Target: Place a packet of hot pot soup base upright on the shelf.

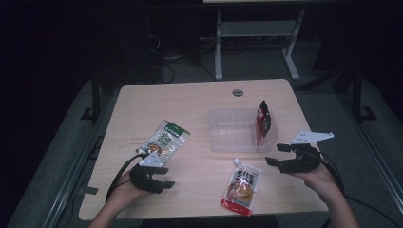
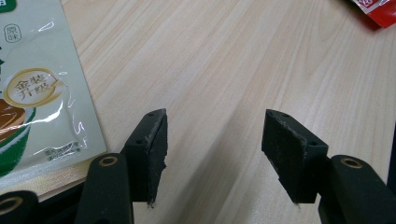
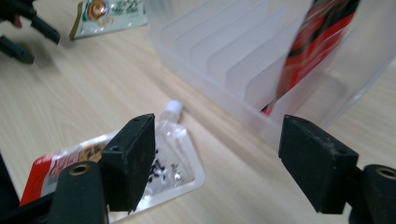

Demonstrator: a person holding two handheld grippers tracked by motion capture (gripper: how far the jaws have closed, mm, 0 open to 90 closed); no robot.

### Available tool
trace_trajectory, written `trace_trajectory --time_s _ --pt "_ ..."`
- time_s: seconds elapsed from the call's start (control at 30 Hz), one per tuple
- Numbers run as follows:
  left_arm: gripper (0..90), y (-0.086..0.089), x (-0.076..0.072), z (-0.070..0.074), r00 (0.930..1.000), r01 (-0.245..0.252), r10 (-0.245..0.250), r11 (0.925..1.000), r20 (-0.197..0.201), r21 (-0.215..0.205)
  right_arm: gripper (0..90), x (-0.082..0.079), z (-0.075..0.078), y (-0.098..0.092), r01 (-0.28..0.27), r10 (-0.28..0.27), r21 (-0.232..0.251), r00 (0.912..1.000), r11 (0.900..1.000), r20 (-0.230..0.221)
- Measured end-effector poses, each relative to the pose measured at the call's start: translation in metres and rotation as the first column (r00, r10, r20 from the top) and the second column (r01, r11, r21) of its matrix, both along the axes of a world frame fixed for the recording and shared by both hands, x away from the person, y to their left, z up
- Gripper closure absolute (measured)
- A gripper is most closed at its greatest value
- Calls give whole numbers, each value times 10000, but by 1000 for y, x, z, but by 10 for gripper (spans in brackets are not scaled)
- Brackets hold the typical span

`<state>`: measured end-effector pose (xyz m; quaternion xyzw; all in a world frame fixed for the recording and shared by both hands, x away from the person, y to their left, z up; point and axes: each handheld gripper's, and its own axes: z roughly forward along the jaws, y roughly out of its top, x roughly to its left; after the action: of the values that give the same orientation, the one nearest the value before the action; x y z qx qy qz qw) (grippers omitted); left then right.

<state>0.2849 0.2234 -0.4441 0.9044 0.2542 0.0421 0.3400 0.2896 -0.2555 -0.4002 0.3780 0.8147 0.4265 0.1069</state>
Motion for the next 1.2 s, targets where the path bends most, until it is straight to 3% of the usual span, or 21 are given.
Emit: trace_trajectory --time_s 0.07,0.1,0.17,0.2,0.23,0.27,0.3,0.33,0.37,0.4,0.5,0.53,0.67,0.7,0.73,0.77,0.87,0.97,1.2 --pt "402 0 0 0 10000 25 -25 10000 51 -7 316 -2 -4 2 -120 119 -129 9999 9998 -71" --pt "400 -1 0 0 10000 27 -26 10000 37 -23 392 -5 -7 5 -263 260 -144 9995 9996 -169" --pt "397 -1 0 0 10000 5 -5 10000 5 -80 441 -6 -7 6 -310 306 -136 9993 9994 -231" --pt "396 -1 0 0 10000 17 -17 10000 11 -25 539 -8 -10 8 -483 478 -183 9984 9987 -314" --pt "397 -1 0 0 10000 17 -17 10000 11 -25 539 -8 -10 8 -483 478 -183 9984 9987 -314" --pt "397 -1 0 0 10000 21 -21 10000 13 -10 689 -11 -12 10 -713 703 -313 9969 9970 -349" --pt "397 -1 0 0 10000 16 -16 10000 18 -13 689 -11 -12 10 -713 703 -313 9969 9970 -349" --pt "397 -1 0 0 10000 -91 91 9999 -10 -83 801 -15 -15 12 -1028 1006 -388 9934 9939 -557" --pt "397 -1 0 0 10000 -91 91 9999 -10 -83 801 -15 -15 12 -1028 1006 -388 9934 9939 -557" --pt "397 0 0 0 9999 -102 102 9999 -19 -89 882 -18 -19 15 -1271 1234 -483 9897 9907 -727" --pt "397 0 0 0 10000 -53 53 10000 10 -44 899 -22 -24 20 -1688 1634 -541 9822 9842 -926" --pt "397 0 0 0 10000 48 -48 10000 44 45 899 -24 -30 26 -2255 2167 -667 9690 9720 -1187" --pt "397 -1 0 0 10000 65 -65 10000 65 23 900 -24 -43 43 -3150 2978 -835 9392 9454 -1708" --pt "397 -2 -1 0 10000 88 -88 9999 43 53 900 -24 -43 43 -3150 2978 -835 9392 9454 -1708" --pt "397 -2 -1 0 9999 107 -107 9999 -13 67 899 -25 -49 51 -3555 3310 -1040 9227 9289 -1974" --pt "397 -2 -1 0 9999 107 -107 9999 -13 67 899 -25 -49 51 -3555 3310 -1040 9227 9289 -1974" --pt "397 -3 0 -2 9999 168 -168 9998 25 109 900 -26 -54 59 -3910 3579 -1205 9055 9125 -2280" --pt "398 -4 0 -2 9998 202 -201 9997 -23 143 900 -26 -54 61 -3962 3624 -1271 9042 9093 -2259" --pt "399 -7 -1 -3 9998 211 -210 9997 -41 101 900 -22 -56 81 -4317 3976 -1247 8887 8933 -2284"
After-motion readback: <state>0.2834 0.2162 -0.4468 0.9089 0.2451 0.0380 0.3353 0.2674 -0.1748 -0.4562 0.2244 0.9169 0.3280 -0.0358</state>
